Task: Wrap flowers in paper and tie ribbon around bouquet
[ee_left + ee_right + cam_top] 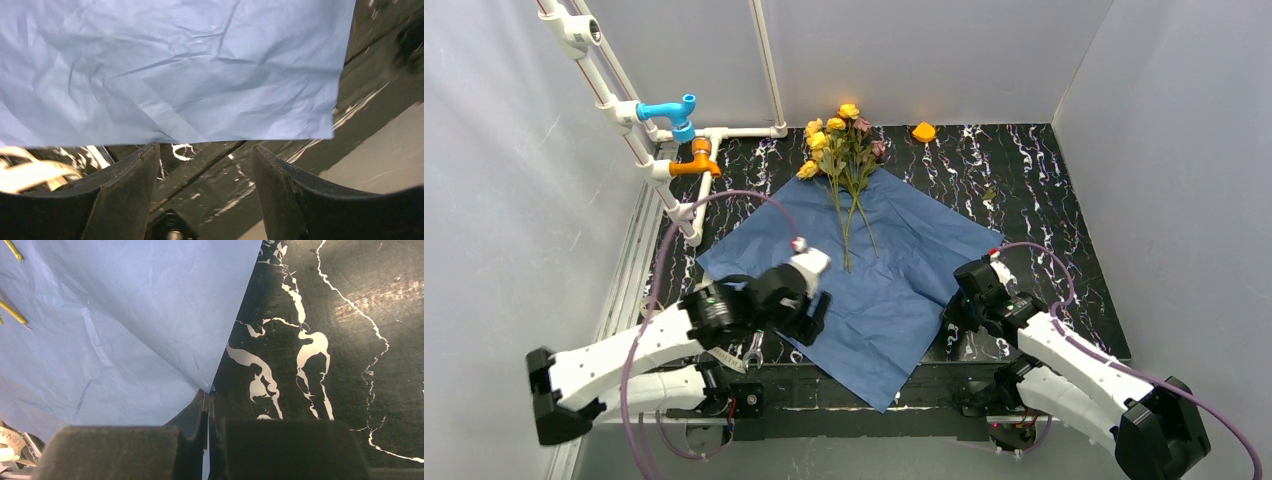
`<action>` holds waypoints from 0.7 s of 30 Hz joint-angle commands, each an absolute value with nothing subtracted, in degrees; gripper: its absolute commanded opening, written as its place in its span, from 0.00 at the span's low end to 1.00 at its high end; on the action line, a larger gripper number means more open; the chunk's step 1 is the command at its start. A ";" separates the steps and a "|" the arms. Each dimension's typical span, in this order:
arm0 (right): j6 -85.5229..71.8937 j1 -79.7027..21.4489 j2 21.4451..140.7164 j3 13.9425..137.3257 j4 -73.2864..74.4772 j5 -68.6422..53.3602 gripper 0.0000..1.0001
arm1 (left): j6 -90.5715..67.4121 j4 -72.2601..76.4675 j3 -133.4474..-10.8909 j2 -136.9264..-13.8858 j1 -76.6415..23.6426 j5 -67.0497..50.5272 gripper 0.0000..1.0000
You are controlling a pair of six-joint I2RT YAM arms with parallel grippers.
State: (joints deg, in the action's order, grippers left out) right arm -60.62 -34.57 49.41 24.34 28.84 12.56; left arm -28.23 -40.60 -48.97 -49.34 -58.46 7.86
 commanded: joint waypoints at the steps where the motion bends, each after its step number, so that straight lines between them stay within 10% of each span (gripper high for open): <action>1: -60.58 -34.42 50.17 26.31 30.45 14.54 0.01 | -7.97 -44.10 -52.78 -61.21 -72.95 22.87 0.66; 7: -60.99 -34.45 53.01 28.26 33.42 14.53 0.01 | 10.24 -34.60 -48.63 -70.78 -90.31 30.53 0.69; 21: -62.25 -34.43 51.95 28.24 35.70 14.76 0.01 | 22.21 -6.01 -32.49 -62.05 -96.25 12.40 0.75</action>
State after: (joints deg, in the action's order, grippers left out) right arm -61.17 -34.57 54.17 27.70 34.33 13.02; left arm 19.46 -17.06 -36.18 -64.29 -95.04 16.53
